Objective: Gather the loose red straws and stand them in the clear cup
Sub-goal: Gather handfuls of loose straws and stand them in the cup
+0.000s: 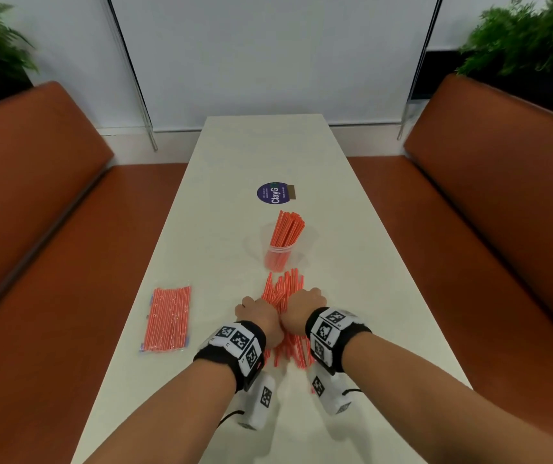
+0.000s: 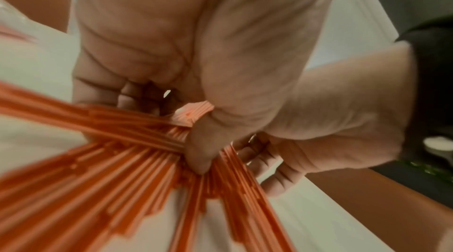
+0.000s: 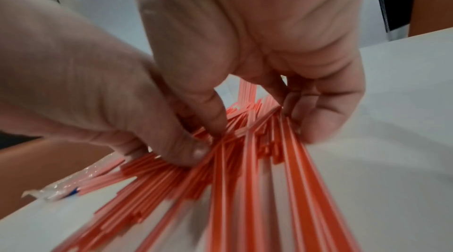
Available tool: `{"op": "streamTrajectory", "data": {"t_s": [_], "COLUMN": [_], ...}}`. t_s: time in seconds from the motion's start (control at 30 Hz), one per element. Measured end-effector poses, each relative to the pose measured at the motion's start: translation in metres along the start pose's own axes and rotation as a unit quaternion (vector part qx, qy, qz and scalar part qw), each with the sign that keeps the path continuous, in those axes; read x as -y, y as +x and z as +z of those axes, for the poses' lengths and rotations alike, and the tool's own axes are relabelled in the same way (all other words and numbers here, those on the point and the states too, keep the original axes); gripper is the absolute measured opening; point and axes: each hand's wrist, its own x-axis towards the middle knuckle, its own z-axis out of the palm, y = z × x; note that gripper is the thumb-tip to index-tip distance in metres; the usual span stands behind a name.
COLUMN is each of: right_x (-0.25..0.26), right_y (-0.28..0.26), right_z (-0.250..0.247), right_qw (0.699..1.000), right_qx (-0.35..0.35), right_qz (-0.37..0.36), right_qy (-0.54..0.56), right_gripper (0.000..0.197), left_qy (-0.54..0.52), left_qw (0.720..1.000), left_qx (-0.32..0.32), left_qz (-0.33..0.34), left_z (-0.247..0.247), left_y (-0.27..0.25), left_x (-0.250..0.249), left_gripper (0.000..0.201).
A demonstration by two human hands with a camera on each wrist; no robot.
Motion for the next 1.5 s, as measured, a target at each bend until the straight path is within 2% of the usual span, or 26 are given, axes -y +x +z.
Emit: {"op": "streamTrajectory", "data": {"t_s": [0.13, 0.2, 0.27, 0.4, 0.57, 0.7, 0.9, 1.03, 1.13, 1.23, 1.3, 1.37, 1.43, 1.5], "right_x": [0.011, 0.012, 0.012, 0.009, 0.011, 0.008, -0.011, -0.018, -0.024, -0.030, -0.034, -0.036, -0.035, -0.034], "right_y": [0.013, 0.016, 0.019, 0.022, 0.020, 0.020, 0.014, 0.017, 0.019, 0.021, 0.023, 0.018, 0.016, 0.013], "right_z": [0.006, 0.009, 0.010, 0.009, 0.009, 0.000, -0.013, -0.022, -0.030, -0.037, -0.042, -0.050, -0.055, -0.056], "right_qw": [0.999, 0.998, 0.996, 0.991, 0.988, 0.975, 0.951, 0.921, 0.905, 0.896, 0.892, 0.870, 0.818, 0.773], "right_qx": [-0.035, -0.034, -0.039, -0.050, -0.048, -0.045, -0.052, -0.066, -0.079, -0.086, -0.083, -0.079, -0.069, -0.073], "right_qz": [0.032, 0.047, 0.068, 0.101, 0.114, 0.134, 0.081, 0.101, 0.096, 0.061, 0.032, 0.005, -0.004, -0.001], "right_qy": [-0.015, -0.001, 0.031, 0.076, 0.087, 0.172, 0.293, 0.371, 0.408, 0.431, 0.443, 0.486, 0.570, 0.631], "right_gripper": [0.039, 0.038, 0.036, 0.030, 0.031, 0.033, 0.038, 0.038, 0.034, 0.033, 0.023, 0.008, 0.016, 0.009], "left_qy": [0.043, 0.055, 0.048, -0.009, -0.047, -0.058, -0.119, -0.153, -0.186, -0.206, -0.229, -0.275, -0.260, -0.204], "left_qw": [0.999, 0.998, 0.999, 0.999, 0.998, 0.997, 0.992, 0.988, 0.981, 0.977, 0.971, 0.958, 0.963, 0.977], "left_qx": [0.006, 0.007, 0.004, 0.011, 0.012, 0.032, 0.035, 0.036, 0.045, 0.053, 0.074, 0.078, 0.070, 0.058], "left_qz": [0.002, 0.002, -0.005, -0.041, -0.043, -0.047, -0.021, -0.001, -0.012, 0.012, 0.001, -0.023, -0.010, 0.007], "left_z": [-0.001, 0.001, 0.004, 0.008, 0.008, 0.008, 0.003, -0.002, -0.004, -0.009, -0.014, -0.018, -0.020, -0.022], "left_y": [0.000, 0.003, 0.005, 0.008, 0.009, 0.014, 0.016, 0.015, 0.014, 0.009, 0.003, 0.003, 0.002, -0.001], "left_x": [-0.005, -0.005, -0.005, -0.001, 0.003, 0.010, 0.024, 0.031, 0.034, 0.034, 0.031, 0.028, 0.028, 0.027], "left_gripper": [0.046, 0.052, 0.060, 0.063, 0.057, 0.048, 0.035, 0.034, 0.034, 0.028, 0.033, 0.037, 0.038, 0.037]}}
